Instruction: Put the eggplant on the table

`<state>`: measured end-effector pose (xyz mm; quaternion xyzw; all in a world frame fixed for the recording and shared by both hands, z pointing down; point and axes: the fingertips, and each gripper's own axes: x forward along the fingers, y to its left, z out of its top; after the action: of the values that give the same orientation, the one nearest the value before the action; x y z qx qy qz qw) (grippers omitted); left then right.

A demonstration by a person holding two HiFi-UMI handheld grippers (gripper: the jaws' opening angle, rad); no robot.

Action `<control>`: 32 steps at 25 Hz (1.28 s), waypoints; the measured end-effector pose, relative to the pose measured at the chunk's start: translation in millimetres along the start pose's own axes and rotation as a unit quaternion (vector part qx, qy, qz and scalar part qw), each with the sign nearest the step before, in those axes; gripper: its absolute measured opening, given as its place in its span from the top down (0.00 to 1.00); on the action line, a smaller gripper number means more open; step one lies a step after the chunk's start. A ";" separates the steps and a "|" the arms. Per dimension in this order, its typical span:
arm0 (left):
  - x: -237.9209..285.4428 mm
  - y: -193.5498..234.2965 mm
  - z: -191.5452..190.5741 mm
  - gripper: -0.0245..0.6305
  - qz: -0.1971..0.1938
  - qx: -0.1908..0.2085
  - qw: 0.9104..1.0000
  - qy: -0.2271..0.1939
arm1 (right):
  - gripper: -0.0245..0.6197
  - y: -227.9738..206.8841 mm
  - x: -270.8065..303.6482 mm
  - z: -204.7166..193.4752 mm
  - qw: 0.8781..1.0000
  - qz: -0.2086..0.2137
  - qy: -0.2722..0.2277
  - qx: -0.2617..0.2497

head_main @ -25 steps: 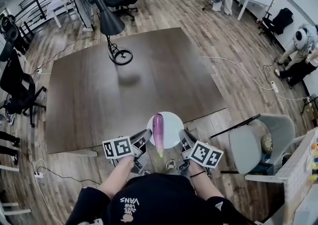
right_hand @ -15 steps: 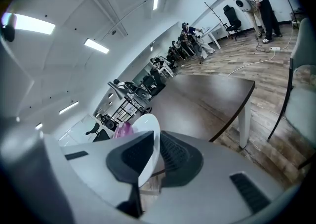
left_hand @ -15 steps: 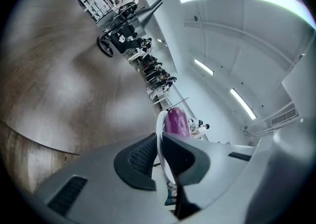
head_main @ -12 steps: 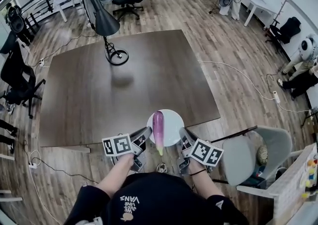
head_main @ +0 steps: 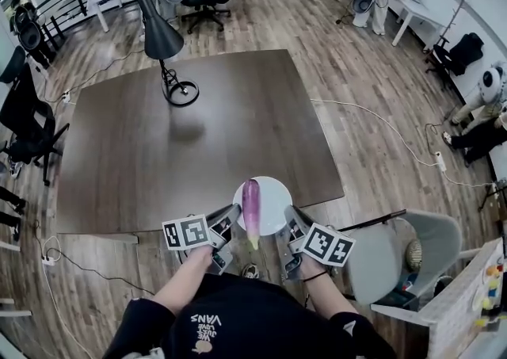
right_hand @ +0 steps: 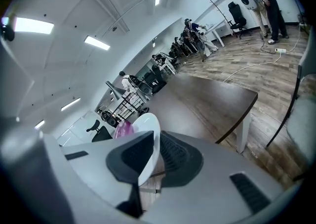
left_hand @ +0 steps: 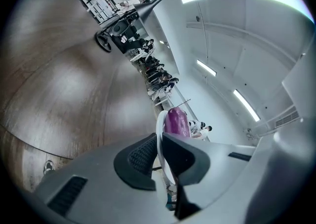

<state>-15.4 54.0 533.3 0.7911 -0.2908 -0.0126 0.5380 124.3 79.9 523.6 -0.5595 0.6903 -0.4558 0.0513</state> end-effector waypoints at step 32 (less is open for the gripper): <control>54.1 42.0 139.0 0.92 -0.034 0.033 0.998 0.052 | 0.90 25.1 120.3 67.2 0.998 -0.032 -0.052 0.020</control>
<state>-35.5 -99.5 526.7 0.8174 -0.2357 0.0198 0.5253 100.8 -58.2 520.3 -0.6032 0.6591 -0.4412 0.0842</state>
